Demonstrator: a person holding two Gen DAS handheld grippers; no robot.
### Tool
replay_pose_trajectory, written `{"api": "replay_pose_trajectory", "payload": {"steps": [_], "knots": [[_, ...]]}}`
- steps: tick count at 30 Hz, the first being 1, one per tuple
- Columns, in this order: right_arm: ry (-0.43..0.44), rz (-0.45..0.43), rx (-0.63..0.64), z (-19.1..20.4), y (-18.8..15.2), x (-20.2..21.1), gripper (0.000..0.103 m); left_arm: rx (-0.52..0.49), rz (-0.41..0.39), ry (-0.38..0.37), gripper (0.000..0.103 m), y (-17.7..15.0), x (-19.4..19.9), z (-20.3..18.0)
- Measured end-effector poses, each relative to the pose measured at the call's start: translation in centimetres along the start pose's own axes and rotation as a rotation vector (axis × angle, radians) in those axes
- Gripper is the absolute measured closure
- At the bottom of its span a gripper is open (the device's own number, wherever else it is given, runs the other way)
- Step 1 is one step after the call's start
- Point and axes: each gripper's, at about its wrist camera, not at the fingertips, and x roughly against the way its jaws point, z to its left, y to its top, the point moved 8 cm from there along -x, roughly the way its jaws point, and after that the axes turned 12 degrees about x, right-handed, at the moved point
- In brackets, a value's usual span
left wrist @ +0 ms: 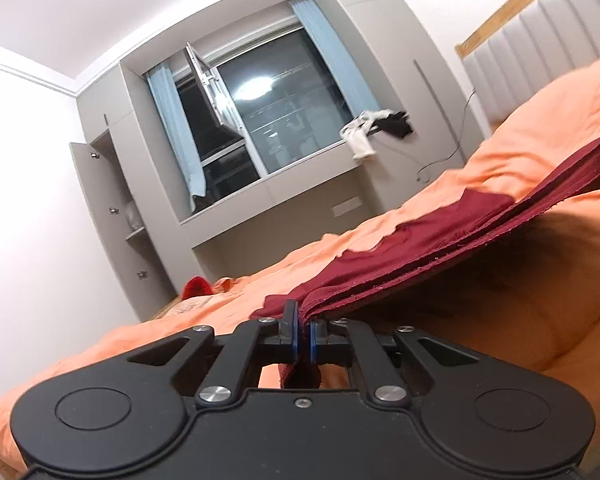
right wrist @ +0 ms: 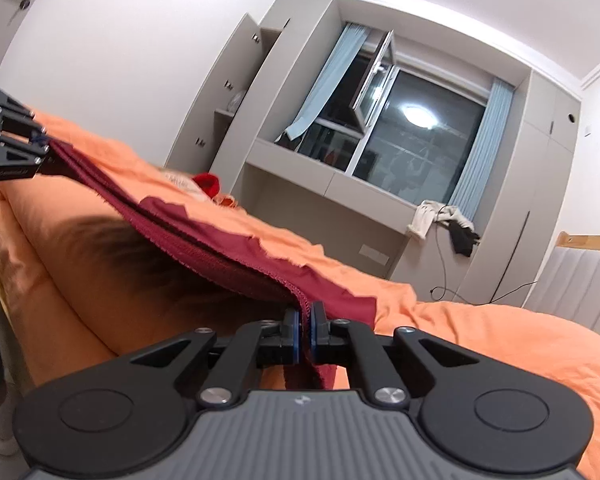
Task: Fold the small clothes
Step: 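Lift the hem with both grippers and fold it over toward the collar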
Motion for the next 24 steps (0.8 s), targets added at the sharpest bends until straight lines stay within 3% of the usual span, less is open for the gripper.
{"api": "replay_pose_trajectory", "payload": {"steps": [8,12,17,24], "knots": [[-0.026,-0.06,0.079,-0.8,2.8,8.0,0.098,0.036,-0.039,-0.093,0.098,3.9,8.7,1.4],[-0.048,-0.089,0.053,-2.0,4.1,8.9,0.098,0.036,-0.068,-0.128,0.098,6.0,11.8,1.8],[-0.07,-0.129,0.007,-4.5,5.3,6.0,0.098,0.1,-0.065,-0.158,0.098,8.9,10.7,2.4],[-0.116,-0.146,0.002,-8.2,7.5,-3.0,0.097,0.16,-0.094,-0.113,0.097,13.0,3.3,2.8]]}}
